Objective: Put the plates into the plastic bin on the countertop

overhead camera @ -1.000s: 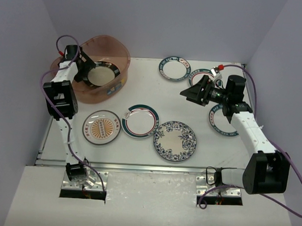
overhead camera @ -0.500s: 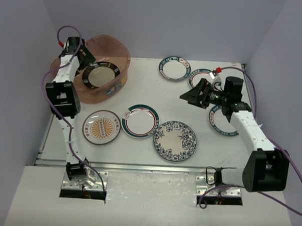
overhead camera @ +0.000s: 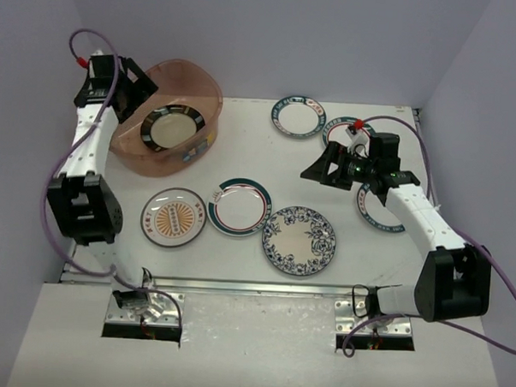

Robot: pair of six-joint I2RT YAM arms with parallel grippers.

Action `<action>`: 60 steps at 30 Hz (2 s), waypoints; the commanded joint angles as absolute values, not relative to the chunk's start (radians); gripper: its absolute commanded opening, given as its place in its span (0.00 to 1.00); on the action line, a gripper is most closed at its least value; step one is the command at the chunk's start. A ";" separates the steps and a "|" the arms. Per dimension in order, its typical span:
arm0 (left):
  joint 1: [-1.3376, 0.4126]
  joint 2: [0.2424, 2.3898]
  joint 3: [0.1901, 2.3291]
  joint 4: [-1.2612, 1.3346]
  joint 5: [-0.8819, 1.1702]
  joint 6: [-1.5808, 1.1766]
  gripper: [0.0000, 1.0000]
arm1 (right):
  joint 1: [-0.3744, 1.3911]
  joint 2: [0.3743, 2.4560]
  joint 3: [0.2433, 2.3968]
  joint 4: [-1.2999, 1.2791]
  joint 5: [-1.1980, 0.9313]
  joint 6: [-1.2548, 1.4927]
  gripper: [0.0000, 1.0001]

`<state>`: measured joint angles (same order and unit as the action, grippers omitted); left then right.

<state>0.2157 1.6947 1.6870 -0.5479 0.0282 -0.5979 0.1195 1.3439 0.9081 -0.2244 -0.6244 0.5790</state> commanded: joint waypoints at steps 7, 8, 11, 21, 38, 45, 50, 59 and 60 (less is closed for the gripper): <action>0.291 0.839 1.028 -0.267 0.330 -0.618 1.00 | 0.070 1.288 0.642 -0.315 -0.220 0.338 0.99; 0.291 0.792 0.982 -0.261 0.353 -0.607 1.00 | 0.057 1.320 0.640 -0.313 -0.260 0.316 0.99; 0.290 0.734 0.935 -0.331 0.395 -0.546 1.00 | 0.022 1.428 0.670 -0.316 -0.398 0.267 0.98; 0.088 0.697 0.887 -0.465 0.295 -0.388 1.00 | 0.006 1.747 0.780 -0.392 -0.617 0.157 0.46; 0.024 0.769 0.906 -0.475 0.296 -0.371 1.00 | -0.029 1.673 0.798 -0.485 -0.517 0.162 0.00; 0.025 0.804 0.903 -0.457 0.357 -0.393 1.00 | -0.037 1.482 0.814 -0.507 -0.550 0.169 0.00; 0.023 0.842 0.874 -0.381 0.477 -0.449 1.00 | -0.097 1.351 0.834 -0.455 -0.716 0.234 0.00; -0.164 0.975 0.845 -0.207 0.531 -0.497 1.00 | -0.114 1.237 0.844 -0.181 -1.014 0.510 0.00; -0.187 0.992 0.844 -0.191 0.514 -0.502 1.00 | -0.113 1.229 0.841 -0.129 -1.055 0.537 0.00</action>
<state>-0.0936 0.9341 0.8421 -0.3280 0.4976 -0.4778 -0.1200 1.3236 0.8135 -0.4034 -0.7316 0.3240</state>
